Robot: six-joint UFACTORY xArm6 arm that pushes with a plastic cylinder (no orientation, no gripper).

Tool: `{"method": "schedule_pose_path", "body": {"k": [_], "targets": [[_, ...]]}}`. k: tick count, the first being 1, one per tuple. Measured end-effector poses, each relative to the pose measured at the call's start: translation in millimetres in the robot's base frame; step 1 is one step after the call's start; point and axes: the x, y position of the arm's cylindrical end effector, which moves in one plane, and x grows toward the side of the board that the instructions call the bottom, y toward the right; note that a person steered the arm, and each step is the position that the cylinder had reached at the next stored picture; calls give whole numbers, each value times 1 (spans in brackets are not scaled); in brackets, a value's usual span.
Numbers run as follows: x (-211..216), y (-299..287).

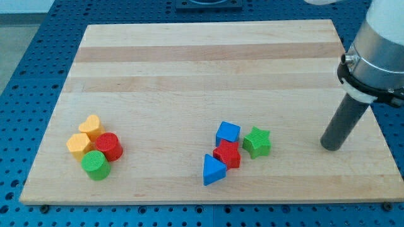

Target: Push the green star along with blue cube a bit up

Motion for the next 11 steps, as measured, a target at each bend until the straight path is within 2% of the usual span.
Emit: {"method": "schedule_pose_path", "body": {"k": [1,3,6,8,11], "targets": [[0,0],[9,-61],[9,-79],[34,-78],[11,-104]]}}
